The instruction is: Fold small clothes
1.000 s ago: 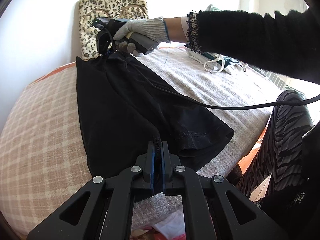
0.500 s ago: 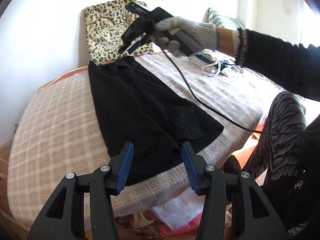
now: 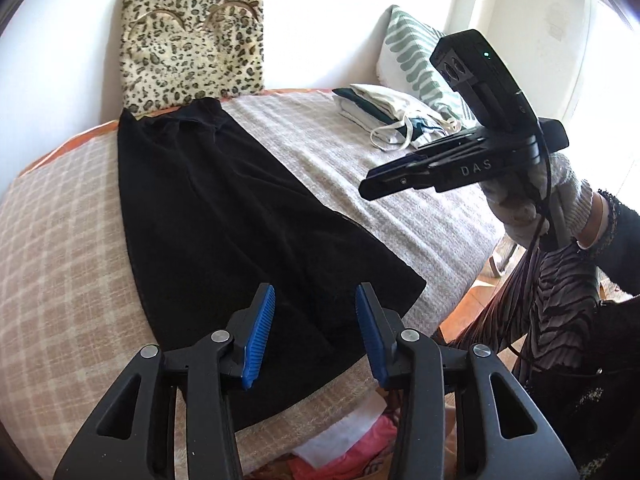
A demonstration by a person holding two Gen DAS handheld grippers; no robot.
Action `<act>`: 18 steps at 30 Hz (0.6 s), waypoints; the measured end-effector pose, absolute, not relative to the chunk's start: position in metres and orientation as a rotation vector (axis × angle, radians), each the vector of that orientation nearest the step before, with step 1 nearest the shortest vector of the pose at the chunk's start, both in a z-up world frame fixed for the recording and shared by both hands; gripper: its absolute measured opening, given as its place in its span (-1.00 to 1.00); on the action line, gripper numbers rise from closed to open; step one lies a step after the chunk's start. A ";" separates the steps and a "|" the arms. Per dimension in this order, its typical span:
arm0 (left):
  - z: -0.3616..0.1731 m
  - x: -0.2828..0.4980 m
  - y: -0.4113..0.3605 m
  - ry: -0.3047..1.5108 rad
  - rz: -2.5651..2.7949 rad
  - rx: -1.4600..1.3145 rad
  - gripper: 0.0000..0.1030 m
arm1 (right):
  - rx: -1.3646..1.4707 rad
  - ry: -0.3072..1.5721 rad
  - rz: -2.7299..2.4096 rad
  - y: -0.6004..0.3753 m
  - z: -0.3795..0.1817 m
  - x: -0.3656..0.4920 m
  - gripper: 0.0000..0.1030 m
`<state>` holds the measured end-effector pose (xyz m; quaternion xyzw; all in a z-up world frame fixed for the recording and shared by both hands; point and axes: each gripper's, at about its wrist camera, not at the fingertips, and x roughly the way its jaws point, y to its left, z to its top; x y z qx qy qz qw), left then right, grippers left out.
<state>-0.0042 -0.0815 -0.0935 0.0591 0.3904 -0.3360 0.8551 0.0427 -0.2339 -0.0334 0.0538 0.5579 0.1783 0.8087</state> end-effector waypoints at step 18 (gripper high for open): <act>-0.110 0.005 -0.101 0.851 -0.719 0.169 -1.00 | -0.015 1.218 0.466 -0.187 -0.054 -0.040 -0.95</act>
